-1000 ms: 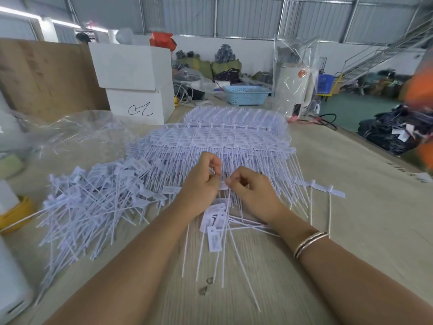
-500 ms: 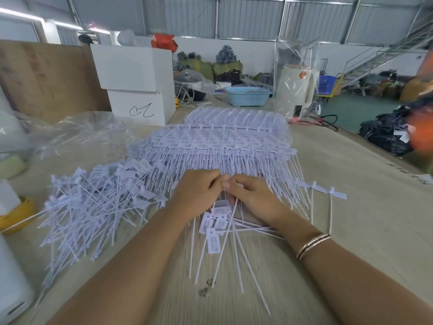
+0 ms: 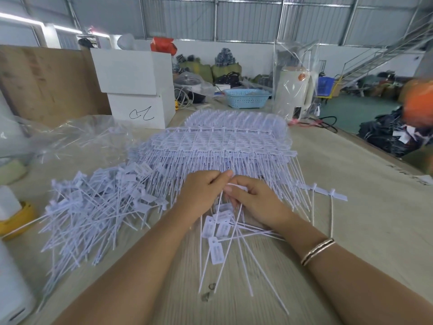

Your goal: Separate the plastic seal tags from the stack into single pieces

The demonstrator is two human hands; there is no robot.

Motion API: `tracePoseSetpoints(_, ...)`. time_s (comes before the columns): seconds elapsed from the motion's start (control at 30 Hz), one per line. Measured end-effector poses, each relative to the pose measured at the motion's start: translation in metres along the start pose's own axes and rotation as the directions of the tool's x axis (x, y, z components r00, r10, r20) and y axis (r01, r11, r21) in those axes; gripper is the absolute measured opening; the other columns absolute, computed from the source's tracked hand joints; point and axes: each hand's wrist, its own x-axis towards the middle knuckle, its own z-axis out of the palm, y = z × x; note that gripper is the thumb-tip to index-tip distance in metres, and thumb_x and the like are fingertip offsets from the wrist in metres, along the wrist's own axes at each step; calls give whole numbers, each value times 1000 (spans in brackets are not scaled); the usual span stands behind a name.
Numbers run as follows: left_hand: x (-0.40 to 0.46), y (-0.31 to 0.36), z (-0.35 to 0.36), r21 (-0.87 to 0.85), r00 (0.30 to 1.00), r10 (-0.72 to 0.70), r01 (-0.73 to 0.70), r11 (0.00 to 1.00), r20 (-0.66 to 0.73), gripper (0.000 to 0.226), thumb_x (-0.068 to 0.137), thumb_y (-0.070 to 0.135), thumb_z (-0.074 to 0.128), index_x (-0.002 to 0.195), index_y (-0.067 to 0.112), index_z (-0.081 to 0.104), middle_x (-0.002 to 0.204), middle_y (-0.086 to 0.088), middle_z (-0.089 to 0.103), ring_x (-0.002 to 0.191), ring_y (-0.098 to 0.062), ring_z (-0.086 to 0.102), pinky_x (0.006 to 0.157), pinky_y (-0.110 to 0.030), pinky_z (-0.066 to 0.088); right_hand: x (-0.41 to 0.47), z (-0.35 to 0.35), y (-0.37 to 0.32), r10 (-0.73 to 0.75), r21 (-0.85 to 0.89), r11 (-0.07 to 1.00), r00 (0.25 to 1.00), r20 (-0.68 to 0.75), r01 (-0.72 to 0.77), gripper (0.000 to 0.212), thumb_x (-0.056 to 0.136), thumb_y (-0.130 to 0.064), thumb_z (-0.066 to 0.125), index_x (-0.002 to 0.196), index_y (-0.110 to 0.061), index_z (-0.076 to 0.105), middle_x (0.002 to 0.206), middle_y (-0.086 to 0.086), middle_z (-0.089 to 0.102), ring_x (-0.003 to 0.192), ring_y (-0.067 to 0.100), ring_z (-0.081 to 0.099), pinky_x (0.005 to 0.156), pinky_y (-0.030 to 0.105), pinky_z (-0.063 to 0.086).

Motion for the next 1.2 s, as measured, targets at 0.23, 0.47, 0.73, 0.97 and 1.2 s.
tracePoseSetpoints(0.23, 3, 5, 4, -342, 951, -310, 283, 896, -24, 40, 90, 46, 56, 82, 10, 72, 76, -12, 70, 60, -9, 61, 58, -19, 41, 3, 10, -4, -201, -171, 970, 965, -168, 173, 29, 93, -23, 58, 67, -34, 54, 56, -13, 51, 50, 2, 41, 51, 15, 33)
tracePoseSetpoints(0.47, 4, -9, -10, -225, 959, -227, 187, 956, -170, 41, 98, 37, 43, 60, 20, 46, 60, 4, 47, 58, -12, 45, 62, -23, 40, -2, -7, 0, -60, -477, 879, 993, -106, 3, 36, 97, -25, 49, 64, -12, 48, 62, 3, 48, 63, 19, 46, 64, 37, 35)
tracePoseSetpoints(0.73, -4, -2, -4, 88, 981, 49, -67, 994, 187, 28, 96, 18, 46, 72, 31, 46, 53, 6, 46, 46, -10, 39, 47, -27, 31, 2, -1, -1, 8, -401, 913, 988, -156, -71, 29, 95, -39, 45, 74, -21, 52, 63, -9, 47, 58, 6, 43, 57, 26, 31)
tracePoseSetpoints(0.97, -7, 3, -3, 116, 964, 99, -130, 985, 245, 12, 98, 27, 43, 88, 33, 46, 54, 13, 52, 42, -5, 40, 47, -30, 34, 4, 1, 1, 99, -118, 985, 975, -201, -124, 35, 95, -23, 51, 77, 7, 51, 64, 9, 46, 58, 15, 39, 57, 28, 31)
tracePoseSetpoints(1.2, -7, 6, -6, 66, 962, -5, -14, 998, 272, 12, 97, 25, 46, 90, 34, 44, 65, 1, 62, 53, -20, 57, 54, -38, 47, 1, -1, 0, 96, 15, 995, 954, -285, -95, 31, 92, -8, 47, 63, -15, 54, 57, 0, 51, 57, 16, 44, 58, 31, 36)
